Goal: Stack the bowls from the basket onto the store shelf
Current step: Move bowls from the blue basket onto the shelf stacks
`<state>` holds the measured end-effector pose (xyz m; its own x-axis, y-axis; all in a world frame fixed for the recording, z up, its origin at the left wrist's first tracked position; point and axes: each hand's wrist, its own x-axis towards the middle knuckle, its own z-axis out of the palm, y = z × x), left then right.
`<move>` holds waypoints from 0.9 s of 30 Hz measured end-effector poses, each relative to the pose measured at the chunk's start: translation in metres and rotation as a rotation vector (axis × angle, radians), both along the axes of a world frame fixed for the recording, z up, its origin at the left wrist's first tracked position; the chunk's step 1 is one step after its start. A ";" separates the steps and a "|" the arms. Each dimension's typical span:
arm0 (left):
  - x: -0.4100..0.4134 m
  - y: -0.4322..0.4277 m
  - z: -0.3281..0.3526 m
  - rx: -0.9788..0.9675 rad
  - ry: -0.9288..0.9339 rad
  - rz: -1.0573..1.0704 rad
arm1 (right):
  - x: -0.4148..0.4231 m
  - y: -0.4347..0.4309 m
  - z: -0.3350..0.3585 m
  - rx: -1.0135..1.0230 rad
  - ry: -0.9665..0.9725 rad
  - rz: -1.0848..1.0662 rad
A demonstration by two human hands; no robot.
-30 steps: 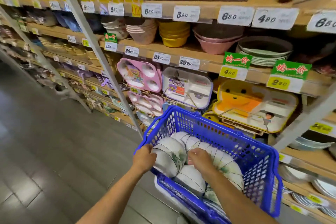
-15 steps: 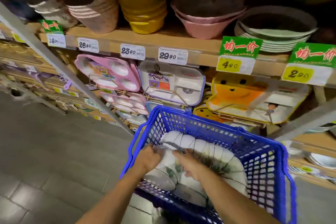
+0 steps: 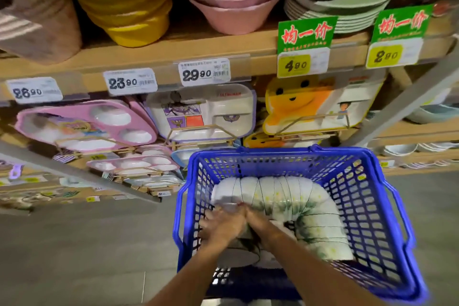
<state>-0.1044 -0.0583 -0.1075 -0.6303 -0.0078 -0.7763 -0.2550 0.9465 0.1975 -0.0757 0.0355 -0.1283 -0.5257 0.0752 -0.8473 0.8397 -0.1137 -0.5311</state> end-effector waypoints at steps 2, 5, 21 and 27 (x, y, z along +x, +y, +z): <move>0.002 0.001 0.003 -0.027 0.050 0.021 | 0.002 0.000 0.002 -0.049 0.033 -0.042; 0.000 0.006 0.016 -0.065 0.089 -0.023 | 0.006 0.000 0.013 -0.104 0.087 -0.068; -0.027 0.023 0.050 0.167 0.131 -0.059 | -0.008 0.033 0.034 0.021 0.006 -0.186; -0.037 0.023 0.077 0.282 0.155 -0.089 | -0.009 0.052 0.055 -0.014 -0.071 -0.251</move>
